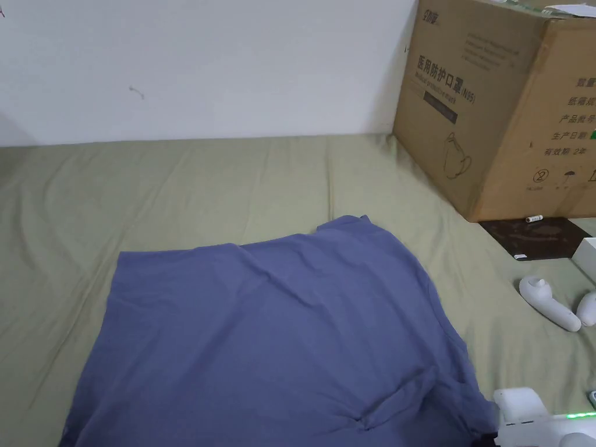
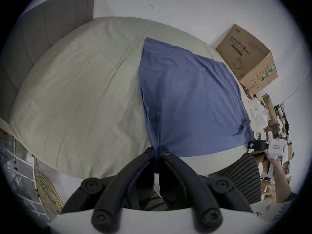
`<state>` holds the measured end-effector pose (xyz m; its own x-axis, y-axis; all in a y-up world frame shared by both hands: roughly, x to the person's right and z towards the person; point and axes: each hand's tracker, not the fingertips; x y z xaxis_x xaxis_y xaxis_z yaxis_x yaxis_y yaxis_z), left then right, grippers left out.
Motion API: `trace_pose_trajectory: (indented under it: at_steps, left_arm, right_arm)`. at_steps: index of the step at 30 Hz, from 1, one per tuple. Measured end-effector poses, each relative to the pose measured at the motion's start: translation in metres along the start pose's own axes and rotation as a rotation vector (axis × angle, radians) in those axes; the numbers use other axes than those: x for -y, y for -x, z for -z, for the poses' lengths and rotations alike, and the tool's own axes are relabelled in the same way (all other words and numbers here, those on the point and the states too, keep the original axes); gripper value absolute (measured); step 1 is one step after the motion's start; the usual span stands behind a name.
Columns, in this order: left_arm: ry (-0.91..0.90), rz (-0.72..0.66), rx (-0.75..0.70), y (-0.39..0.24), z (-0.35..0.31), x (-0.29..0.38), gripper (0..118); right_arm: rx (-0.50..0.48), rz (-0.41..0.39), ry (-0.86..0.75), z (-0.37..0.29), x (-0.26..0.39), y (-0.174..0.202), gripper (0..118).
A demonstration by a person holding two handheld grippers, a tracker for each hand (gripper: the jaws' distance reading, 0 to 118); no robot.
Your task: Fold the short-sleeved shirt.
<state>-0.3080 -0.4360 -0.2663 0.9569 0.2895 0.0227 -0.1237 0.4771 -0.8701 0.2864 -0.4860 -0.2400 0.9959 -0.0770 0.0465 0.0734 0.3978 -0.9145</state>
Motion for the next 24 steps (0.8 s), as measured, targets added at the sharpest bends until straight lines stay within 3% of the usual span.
trace_pose_trajectory:
  at_steps: [2,3,7,12,15,19,24]
  left_arm:
    - [-0.003,0.005,0.005,0.000,-0.003,0.002,3]
    - [0.000,0.020,0.004,-0.001,-0.006,0.004,3]
    - [-0.006,0.039,-0.002,0.002,-0.021,0.007,3]
    - [0.006,-0.036,0.031,0.005,-0.029,0.002,3]
    - [-0.010,-0.082,0.058,0.005,-0.024,-0.019,3]
    - [-0.042,-0.160,0.093,0.013,0.008,-0.069,3]
    - [0.010,-0.235,0.102,0.017,0.084,-0.146,3]
  right_arm:
    - [0.000,-0.009,-0.004,-0.008,0.001,0.001,12]
    - [-0.009,-0.011,-0.012,-0.015,0.003,0.001,5]
    - [-0.025,0.007,-0.034,-0.038,0.014,-0.007,5]
    - [-0.086,0.138,-0.059,-0.065,0.020,-0.019,5]
    - [-0.105,0.169,-0.128,-0.079,0.001,-0.018,5]
    - [-0.135,0.193,-0.161,-0.069,-0.064,-0.018,5]
    - [-0.167,0.296,-0.126,-0.004,-0.167,-0.023,5]
